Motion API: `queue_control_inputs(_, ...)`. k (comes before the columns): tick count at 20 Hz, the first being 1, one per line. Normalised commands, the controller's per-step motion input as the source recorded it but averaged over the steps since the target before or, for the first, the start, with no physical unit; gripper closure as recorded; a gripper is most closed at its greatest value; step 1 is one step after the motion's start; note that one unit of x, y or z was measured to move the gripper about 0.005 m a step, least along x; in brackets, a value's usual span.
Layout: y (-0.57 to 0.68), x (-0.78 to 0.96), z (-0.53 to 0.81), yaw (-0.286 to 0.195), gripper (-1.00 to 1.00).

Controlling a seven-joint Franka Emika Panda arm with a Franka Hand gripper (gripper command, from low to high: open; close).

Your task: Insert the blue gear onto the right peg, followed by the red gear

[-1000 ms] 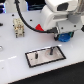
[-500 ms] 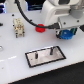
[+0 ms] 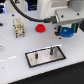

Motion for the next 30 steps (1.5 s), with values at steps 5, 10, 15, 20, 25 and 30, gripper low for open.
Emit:
queue_control_inputs(5,-0.33,0.61,0.4,0.0,1.0)
queue_control_inputs(10,-0.36,0.62,0.25,0.0,1.0)
queue_control_inputs(15,-0.32,0.61,0.08,0.0,1.0)
queue_control_inputs(20,-0.26,0.47,-0.01,0.0,1.0)
queue_control_inputs(25,-0.19,0.29,-0.05,0.0,1.0)
queue_control_inputs(30,-0.09,0.18,-0.06,0.0,1.0)
